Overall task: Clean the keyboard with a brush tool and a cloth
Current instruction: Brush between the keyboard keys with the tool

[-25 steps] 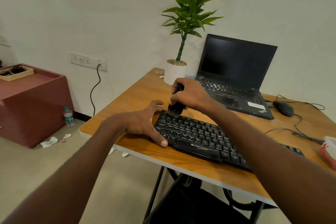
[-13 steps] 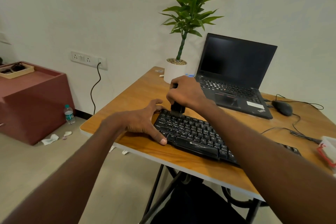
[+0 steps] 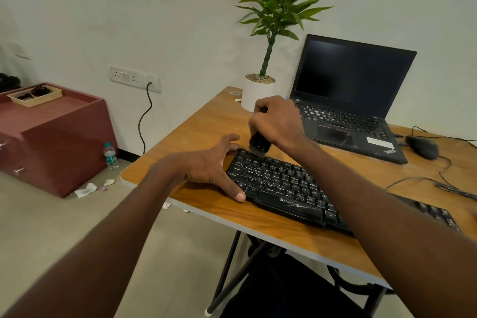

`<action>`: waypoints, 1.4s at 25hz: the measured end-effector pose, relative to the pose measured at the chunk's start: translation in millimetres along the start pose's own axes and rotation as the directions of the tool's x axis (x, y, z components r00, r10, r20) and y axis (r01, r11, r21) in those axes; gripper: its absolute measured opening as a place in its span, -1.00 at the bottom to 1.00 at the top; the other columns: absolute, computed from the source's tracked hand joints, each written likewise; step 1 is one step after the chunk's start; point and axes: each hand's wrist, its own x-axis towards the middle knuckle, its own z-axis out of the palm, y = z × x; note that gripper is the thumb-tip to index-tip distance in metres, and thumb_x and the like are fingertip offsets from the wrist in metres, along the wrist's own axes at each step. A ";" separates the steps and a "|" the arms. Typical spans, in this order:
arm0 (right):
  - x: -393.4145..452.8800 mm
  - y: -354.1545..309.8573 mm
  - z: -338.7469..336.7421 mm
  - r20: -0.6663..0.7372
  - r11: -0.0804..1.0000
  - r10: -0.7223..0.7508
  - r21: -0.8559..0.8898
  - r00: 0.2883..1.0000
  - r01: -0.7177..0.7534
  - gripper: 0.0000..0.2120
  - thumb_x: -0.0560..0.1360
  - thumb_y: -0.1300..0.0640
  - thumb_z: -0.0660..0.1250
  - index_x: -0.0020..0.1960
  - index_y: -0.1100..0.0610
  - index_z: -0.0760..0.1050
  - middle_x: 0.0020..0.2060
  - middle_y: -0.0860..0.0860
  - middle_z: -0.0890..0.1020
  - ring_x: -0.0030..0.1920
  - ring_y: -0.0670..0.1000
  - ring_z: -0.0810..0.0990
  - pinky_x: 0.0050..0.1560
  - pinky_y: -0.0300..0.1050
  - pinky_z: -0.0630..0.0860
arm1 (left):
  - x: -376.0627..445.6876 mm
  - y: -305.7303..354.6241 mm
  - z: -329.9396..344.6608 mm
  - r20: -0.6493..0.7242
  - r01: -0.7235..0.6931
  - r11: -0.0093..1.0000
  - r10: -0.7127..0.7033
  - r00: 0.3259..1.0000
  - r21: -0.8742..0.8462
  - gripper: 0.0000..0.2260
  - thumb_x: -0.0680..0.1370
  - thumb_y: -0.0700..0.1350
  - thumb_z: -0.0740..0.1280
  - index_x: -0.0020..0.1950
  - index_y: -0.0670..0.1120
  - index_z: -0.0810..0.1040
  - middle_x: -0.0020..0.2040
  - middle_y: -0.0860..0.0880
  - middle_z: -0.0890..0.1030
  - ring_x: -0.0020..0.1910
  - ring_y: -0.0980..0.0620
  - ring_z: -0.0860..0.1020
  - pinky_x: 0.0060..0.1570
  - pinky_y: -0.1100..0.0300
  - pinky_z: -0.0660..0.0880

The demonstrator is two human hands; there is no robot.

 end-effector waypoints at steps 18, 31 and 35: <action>-17.1 5.3 -7.8 0.158 0.986 -0.144 0.107 0.977 0.128 -0.56 0.48 0.19 0.46 0.30 -0.08 0.48 0.01 -0.12 0.51 0.11 0.06 0.57 -0.05 0.00 0.68 | -3.7 1.4 1.5 0.010 0.009 1.000 -0.009 1.000 -0.019 0.32 0.15 0.16 0.75 0.62 0.37 -0.12 0.60 0.14 0.25 0.51 -0.03 0.34 0.53 -0.12 0.35; -17.4 21.0 -0.3 0.107 0.992 0.016 0.120 0.994 -0.029 -0.61 0.46 0.11 0.49 0.20 -0.10 0.41 -0.02 -0.06 0.55 0.04 0.10 0.64 -0.06 0.11 0.71 | -3.1 0.8 1.0 0.011 -0.001 1.000 0.001 1.000 -0.020 0.29 0.20 0.11 0.74 0.63 0.33 -0.12 0.63 0.17 0.21 0.54 -0.03 0.31 0.56 -0.08 0.32; -16.3 16.6 0.0 0.124 0.985 0.004 0.172 0.992 -0.026 -0.60 0.44 0.10 0.50 0.19 -0.11 0.43 -0.03 -0.11 0.53 0.07 0.09 0.62 -0.03 0.13 0.70 | -1.7 0.8 0.7 0.011 -0.008 1.000 0.008 1.000 -0.012 0.30 0.18 0.14 0.75 0.63 0.33 -0.12 0.63 0.19 0.21 0.54 0.00 0.31 0.56 -0.09 0.31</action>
